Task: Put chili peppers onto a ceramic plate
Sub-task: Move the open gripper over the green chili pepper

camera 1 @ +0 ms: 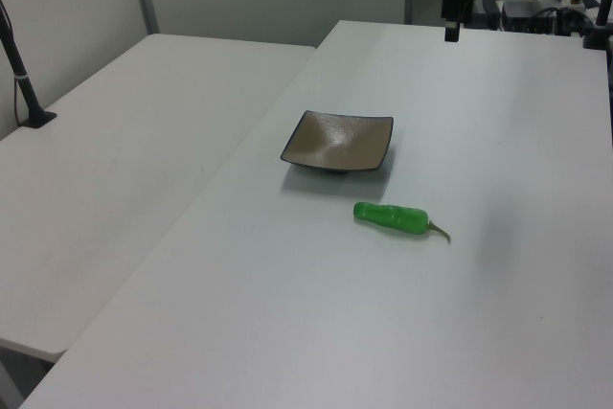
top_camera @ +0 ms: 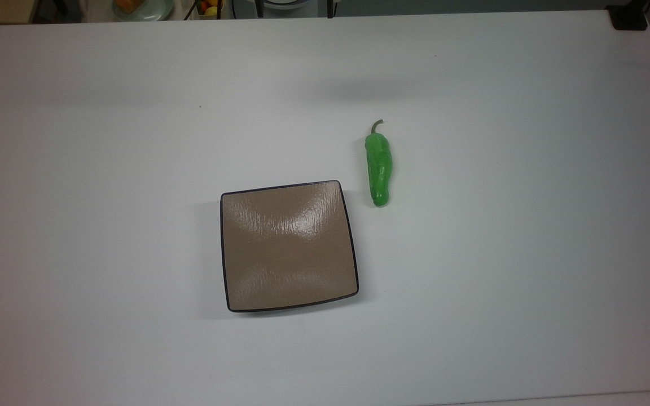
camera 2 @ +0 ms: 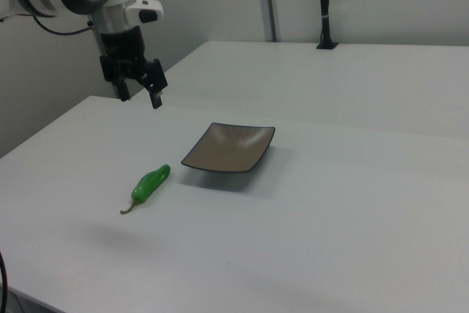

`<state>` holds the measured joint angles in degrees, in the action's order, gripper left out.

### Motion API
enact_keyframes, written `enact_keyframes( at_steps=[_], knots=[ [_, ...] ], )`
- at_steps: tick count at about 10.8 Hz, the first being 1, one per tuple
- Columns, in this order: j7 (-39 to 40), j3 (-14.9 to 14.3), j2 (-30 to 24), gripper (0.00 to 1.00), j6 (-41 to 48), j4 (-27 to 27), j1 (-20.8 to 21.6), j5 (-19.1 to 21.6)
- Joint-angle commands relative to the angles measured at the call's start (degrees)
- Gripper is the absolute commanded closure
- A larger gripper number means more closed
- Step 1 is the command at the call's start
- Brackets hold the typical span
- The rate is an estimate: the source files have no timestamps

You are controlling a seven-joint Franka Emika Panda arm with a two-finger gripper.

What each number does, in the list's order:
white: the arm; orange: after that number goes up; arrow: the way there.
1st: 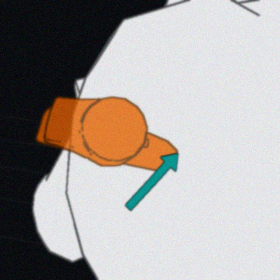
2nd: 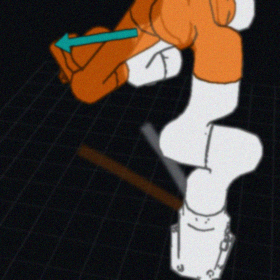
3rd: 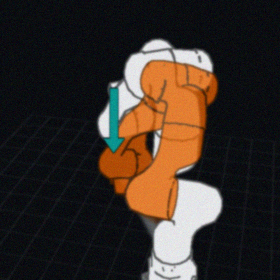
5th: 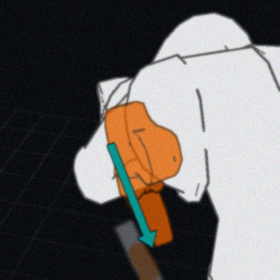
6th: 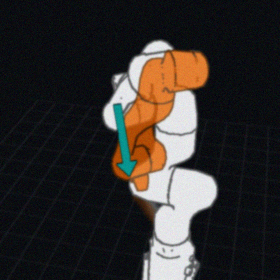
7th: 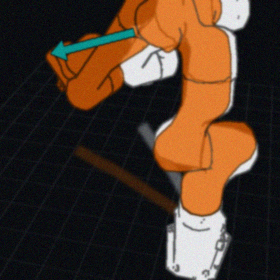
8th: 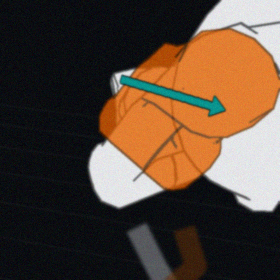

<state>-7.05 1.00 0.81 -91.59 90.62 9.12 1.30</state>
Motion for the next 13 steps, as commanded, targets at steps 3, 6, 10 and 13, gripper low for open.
enact_keyframes(
  at_steps=[3,6,10,13],
  knots=[
    [1.25,-1.26,-0.19,0.0,-2.54,1.49,1.34,0.99],
    [1.16,-1.26,0.69,0.0,-2.63,0.96,1.78,0.99],
    [0.81,-0.91,5.07,0.0,-2.72,-2.63,5.29,1.6],
    [-0.59,-0.83,10.6,0.0,-2.89,-6.15,9.42,1.6]
  ],
)
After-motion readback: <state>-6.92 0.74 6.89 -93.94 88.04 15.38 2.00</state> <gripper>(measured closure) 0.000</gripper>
